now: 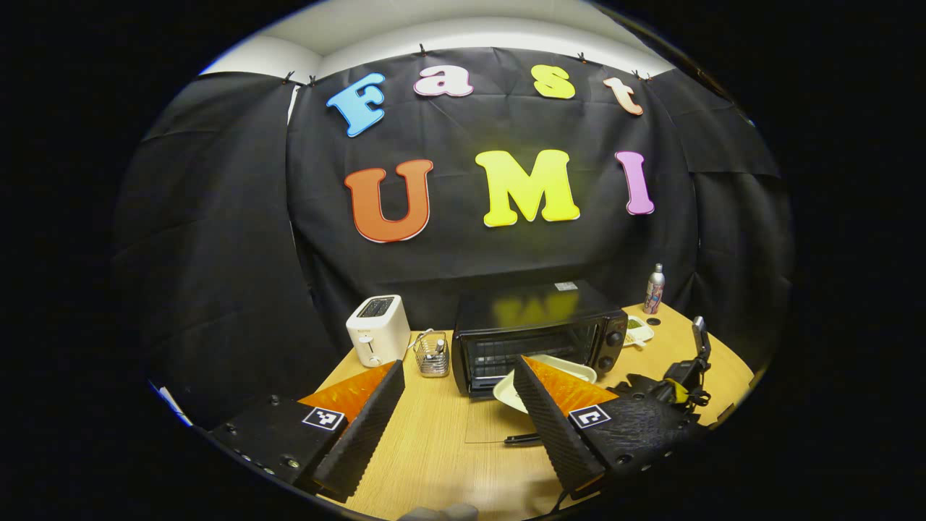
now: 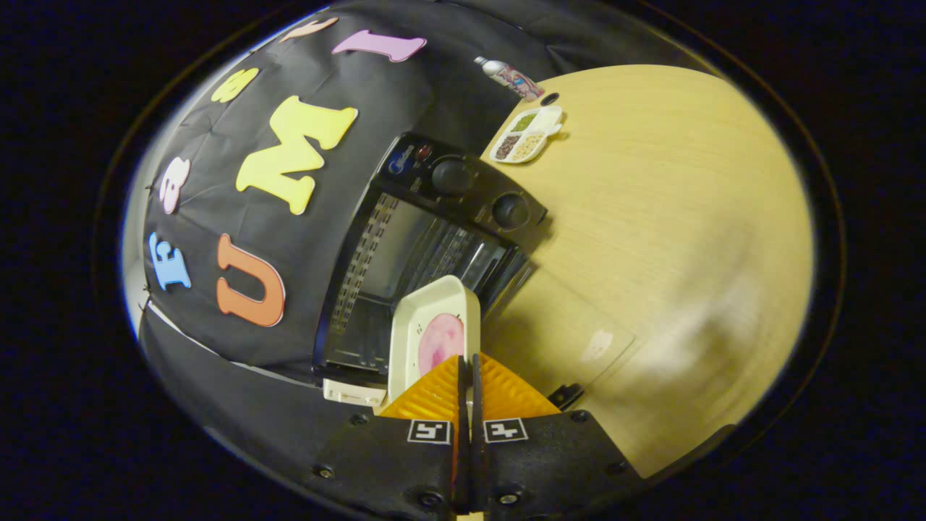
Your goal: Open the electric oven with the left hand, put the food in, and close the electric oven.
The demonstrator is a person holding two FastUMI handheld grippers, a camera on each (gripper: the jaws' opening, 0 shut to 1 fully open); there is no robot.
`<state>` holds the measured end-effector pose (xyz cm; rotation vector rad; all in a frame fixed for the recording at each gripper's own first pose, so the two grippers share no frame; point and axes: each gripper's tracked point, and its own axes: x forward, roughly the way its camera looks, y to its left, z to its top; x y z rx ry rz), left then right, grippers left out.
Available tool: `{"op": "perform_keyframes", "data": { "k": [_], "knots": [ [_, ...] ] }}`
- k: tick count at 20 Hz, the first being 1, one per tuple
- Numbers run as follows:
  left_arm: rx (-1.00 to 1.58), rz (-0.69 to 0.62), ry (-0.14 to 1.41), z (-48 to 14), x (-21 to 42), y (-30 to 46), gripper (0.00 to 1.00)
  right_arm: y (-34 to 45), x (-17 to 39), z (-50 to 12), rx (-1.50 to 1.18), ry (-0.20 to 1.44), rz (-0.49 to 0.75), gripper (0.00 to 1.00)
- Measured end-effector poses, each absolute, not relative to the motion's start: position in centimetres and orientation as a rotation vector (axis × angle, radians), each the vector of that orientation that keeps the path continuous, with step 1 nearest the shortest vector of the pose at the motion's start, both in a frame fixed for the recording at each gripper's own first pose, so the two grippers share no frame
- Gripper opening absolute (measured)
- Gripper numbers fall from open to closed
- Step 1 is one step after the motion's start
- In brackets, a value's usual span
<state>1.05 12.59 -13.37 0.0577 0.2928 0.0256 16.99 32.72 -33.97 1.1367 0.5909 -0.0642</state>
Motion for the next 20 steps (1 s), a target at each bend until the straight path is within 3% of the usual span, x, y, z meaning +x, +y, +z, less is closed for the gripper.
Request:
{"op": "perform_keyframes", "data": {
  "k": [6,11,12,14,18,20],
  "knots": [
    [0.018,0.027,0.325,-15.0,1.9,14.1,0.97,33.6,22.4,-33.9,1.129,0.531,-0.088,0.00],
    [0.014,0.048,0.328,-15.6,2.1,15.3,0.97,32.2,27.3,-33.8,1.105,0.486,-0.079,0.04],
    [0.011,0.053,0.331,-15.7,2.2,15.4,0.96,31.7,28.1,-33.9,1.095,0.478,-0.090,0.00],
    [0.001,0.062,0.331,-15.7,2.5,15.6,0.97,31.2,29.3,-34.2,1.081,0.466,-0.095,0.07],
    [-0.001,0.077,0.335,-16.0,2.5,15.7,0.97,31.8,30.8,-35.1,1.102,0.465,-0.077,0.02],
    [0.005,0.080,0.337,-15.9,2.3,15.6,0.97,32.0,31.1,-34.6,1.130,0.454,-0.051,0.05]
  ]
}}
